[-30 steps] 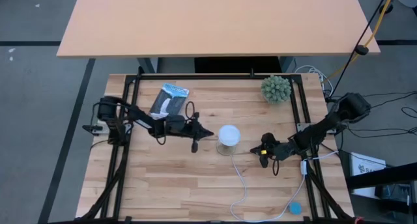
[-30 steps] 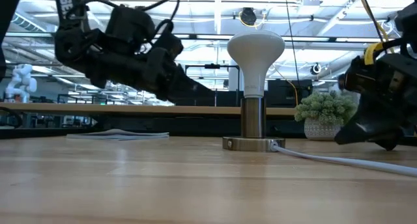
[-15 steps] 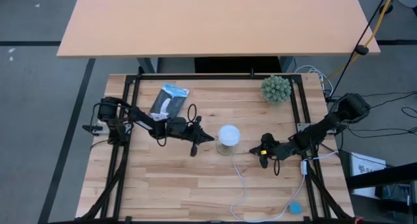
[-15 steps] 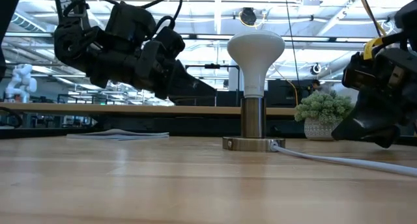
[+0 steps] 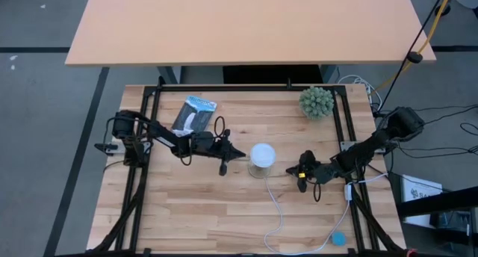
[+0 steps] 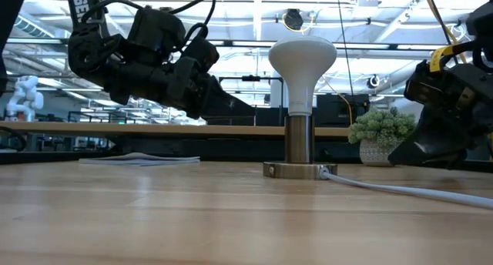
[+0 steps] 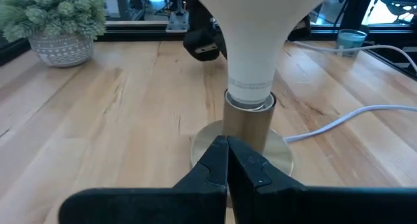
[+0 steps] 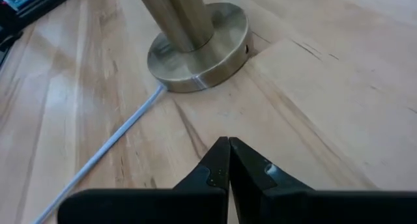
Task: Screw lightbulb
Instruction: Remove the white lightbulb from the gold lamp
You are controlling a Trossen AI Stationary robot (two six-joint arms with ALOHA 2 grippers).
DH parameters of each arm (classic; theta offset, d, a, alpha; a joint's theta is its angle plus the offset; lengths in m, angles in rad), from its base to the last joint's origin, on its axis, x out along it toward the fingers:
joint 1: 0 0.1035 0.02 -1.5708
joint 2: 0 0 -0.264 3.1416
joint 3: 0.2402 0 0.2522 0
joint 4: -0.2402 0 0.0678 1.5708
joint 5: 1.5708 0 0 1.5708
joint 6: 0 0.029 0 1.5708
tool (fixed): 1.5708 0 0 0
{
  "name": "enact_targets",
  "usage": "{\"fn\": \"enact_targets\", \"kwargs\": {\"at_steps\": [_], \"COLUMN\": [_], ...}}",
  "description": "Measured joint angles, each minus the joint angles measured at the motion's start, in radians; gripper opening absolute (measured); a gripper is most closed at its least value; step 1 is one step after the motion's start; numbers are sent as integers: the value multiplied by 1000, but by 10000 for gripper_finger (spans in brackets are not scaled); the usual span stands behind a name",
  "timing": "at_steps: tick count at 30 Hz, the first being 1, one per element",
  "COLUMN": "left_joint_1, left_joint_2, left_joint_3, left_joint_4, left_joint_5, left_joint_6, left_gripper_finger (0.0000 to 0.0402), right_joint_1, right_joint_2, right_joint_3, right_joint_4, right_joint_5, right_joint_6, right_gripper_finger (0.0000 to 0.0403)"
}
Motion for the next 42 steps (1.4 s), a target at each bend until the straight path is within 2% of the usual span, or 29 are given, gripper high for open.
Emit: {"fn": "enact_targets", "kwargs": {"at_steps": [15,19,27,34,42], "left_joint_1": [1,1,1,1,6], "left_joint_2": [0,0,0,0,0], "left_joint_3": [0,0,0,0,0], "left_joint_4": [1,3,3,-6,-19], "left_joint_5": [-2,-42,-53,-123,-141], "left_joint_6": [1,-2,3,0,22], "left_gripper_finger": [0,0,0,0,0], "right_joint_1": [0,0,0,0,0], "right_joint_2": [0,0,0,0,0], "right_joint_3": [0,0,0,0,0], "right_joint_4": [-2,-10,-10,-10,-9], "right_joint_5": [-14,-13,-13,-14,-14], "right_joint_6": [0,1,11,34,35], "right_gripper_finger": [0,0,0,0,0]}}
